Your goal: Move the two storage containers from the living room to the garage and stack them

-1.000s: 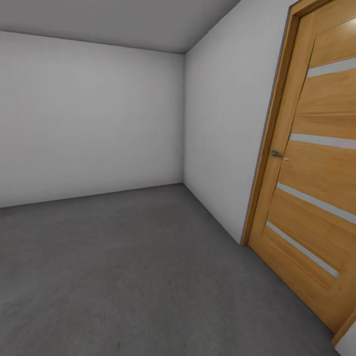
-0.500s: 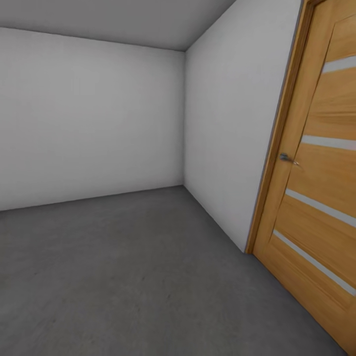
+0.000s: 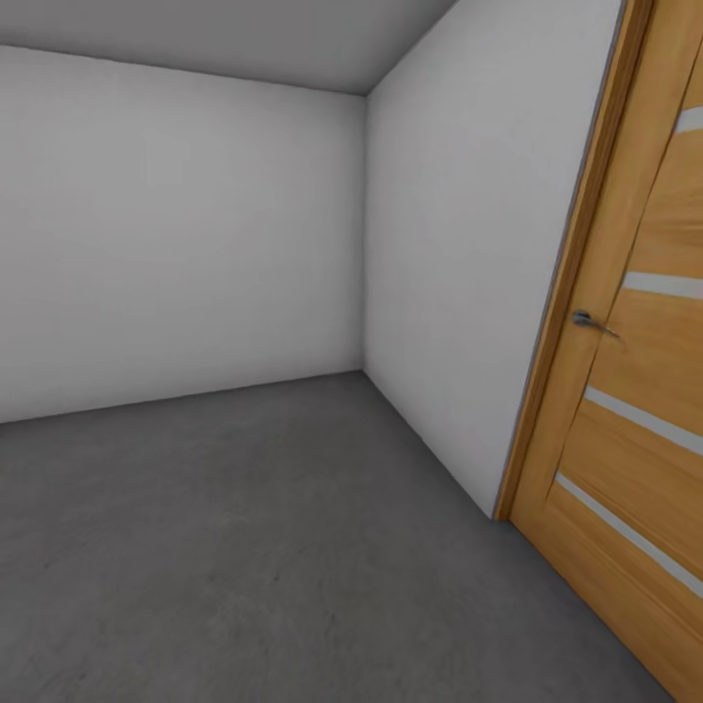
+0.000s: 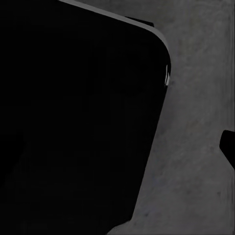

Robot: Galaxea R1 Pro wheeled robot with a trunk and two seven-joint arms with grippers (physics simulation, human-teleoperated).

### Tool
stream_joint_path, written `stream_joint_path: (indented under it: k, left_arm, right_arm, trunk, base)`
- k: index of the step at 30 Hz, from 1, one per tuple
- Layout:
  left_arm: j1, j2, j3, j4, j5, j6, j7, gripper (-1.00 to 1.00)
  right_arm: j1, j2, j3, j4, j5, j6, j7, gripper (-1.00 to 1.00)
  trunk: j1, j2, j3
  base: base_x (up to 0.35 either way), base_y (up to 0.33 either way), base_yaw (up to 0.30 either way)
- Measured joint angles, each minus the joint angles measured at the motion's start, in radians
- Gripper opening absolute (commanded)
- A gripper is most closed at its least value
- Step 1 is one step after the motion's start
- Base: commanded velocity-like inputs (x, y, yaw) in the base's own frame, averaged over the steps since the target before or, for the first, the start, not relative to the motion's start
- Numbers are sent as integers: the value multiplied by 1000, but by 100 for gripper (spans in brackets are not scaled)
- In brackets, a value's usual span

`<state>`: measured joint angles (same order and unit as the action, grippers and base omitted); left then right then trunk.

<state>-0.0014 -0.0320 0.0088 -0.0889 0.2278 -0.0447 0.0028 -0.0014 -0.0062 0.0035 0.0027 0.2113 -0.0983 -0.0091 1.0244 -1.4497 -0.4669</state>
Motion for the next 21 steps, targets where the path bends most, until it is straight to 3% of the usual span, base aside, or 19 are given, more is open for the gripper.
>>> stream_joint_path:
  k: [21]
  left_arm:
    - [0,0,0,0,0,-2,0,100]
  right_arm:
    - [0,0,-1,0,2,0,-5,100]
  trunk:
    - [0,0,0]
  base:
    - [324,0,0]
